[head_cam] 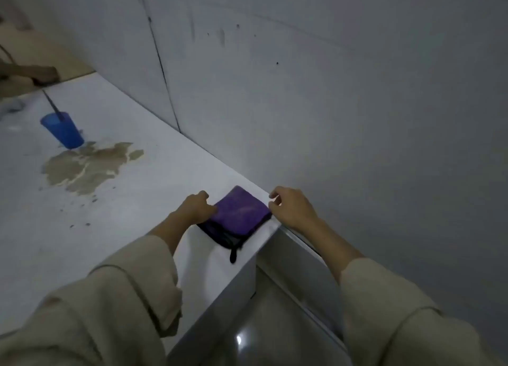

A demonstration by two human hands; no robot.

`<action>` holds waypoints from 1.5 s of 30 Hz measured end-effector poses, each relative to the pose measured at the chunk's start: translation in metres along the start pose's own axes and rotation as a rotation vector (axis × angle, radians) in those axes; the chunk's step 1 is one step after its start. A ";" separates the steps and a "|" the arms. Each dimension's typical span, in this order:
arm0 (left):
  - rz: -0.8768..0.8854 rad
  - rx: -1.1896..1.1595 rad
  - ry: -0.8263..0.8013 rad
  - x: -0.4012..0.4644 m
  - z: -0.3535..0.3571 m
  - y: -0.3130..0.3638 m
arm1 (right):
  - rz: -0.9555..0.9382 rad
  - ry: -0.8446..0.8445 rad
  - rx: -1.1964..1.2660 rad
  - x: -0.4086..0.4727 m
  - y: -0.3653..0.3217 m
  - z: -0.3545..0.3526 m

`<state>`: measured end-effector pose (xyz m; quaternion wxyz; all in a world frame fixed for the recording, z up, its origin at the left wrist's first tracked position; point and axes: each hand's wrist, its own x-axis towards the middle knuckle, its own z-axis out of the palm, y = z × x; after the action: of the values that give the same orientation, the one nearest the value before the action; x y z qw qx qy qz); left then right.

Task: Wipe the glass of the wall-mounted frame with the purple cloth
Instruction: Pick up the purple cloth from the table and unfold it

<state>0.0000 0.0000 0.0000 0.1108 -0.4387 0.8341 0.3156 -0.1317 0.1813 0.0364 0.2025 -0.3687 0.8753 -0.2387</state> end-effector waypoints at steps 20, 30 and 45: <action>0.012 0.027 0.021 0.074 0.043 -0.015 | 0.021 -0.160 0.095 0.110 0.021 0.100; 0.354 -0.266 0.207 -0.009 -0.031 0.009 | -0.136 -0.058 0.571 0.060 -0.015 0.028; 0.531 -0.480 -0.047 -0.163 -0.070 0.167 | -0.407 0.393 0.496 -0.131 -0.021 -0.090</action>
<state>-0.0312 0.1334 0.2011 -0.0623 -0.2128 0.8184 0.5301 -0.0826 0.2899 0.1442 0.0622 -0.4218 0.7219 -0.5450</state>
